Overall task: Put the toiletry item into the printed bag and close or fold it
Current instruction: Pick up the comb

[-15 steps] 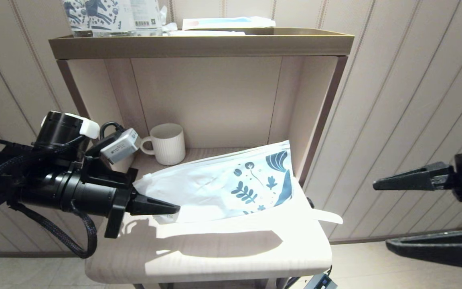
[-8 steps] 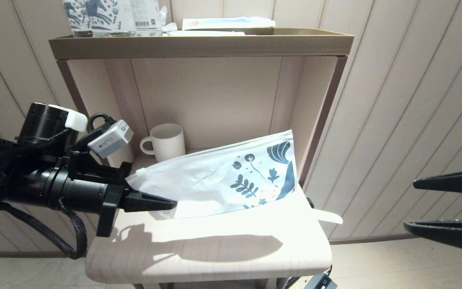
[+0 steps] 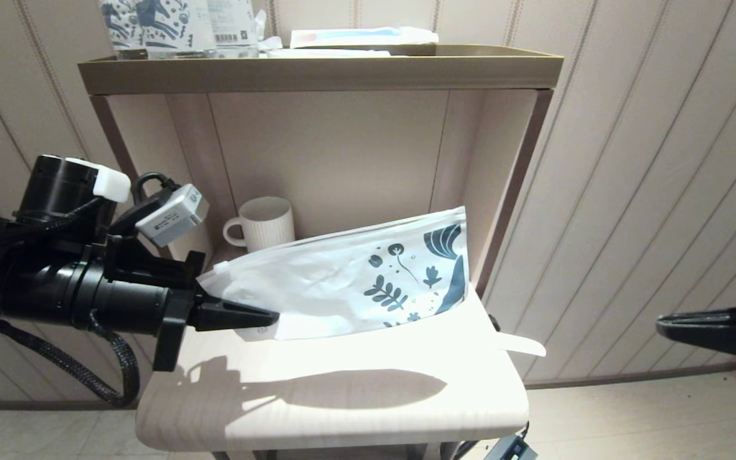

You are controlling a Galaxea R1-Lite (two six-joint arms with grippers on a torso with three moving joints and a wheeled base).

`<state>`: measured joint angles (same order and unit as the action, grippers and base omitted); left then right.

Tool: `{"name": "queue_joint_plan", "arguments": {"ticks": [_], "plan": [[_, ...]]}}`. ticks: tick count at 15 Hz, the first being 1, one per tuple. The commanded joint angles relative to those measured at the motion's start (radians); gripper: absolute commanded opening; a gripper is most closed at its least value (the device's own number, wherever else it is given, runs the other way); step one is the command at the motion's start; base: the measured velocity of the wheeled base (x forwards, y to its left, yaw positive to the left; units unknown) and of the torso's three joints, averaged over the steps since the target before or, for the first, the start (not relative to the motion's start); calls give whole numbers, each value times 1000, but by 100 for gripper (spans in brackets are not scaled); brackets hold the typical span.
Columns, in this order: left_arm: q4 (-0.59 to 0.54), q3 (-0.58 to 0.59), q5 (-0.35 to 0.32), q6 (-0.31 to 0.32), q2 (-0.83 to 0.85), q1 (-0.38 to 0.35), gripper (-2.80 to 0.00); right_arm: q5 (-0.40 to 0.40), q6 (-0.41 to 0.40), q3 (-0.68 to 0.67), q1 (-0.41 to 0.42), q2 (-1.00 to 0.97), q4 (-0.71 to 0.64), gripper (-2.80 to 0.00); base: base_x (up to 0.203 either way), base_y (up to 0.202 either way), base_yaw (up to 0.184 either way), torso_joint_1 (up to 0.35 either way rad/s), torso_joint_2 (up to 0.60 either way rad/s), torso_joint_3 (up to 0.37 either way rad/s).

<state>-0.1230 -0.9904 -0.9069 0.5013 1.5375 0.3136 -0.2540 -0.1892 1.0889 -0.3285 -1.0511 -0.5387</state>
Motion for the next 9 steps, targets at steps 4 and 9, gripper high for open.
{"name": "queue_joint_plan", "arguments": {"ticks": [4,9], "plan": [[0,-7,9,3,-2,1,-280,256,-80,-139,-14,21,69,-280,0,0,0,0,0,0],[0,-7,11,5,-7,1,-280,544,-146,-244,-217,44,61,-280,0,0,0,0,0,0]]}}
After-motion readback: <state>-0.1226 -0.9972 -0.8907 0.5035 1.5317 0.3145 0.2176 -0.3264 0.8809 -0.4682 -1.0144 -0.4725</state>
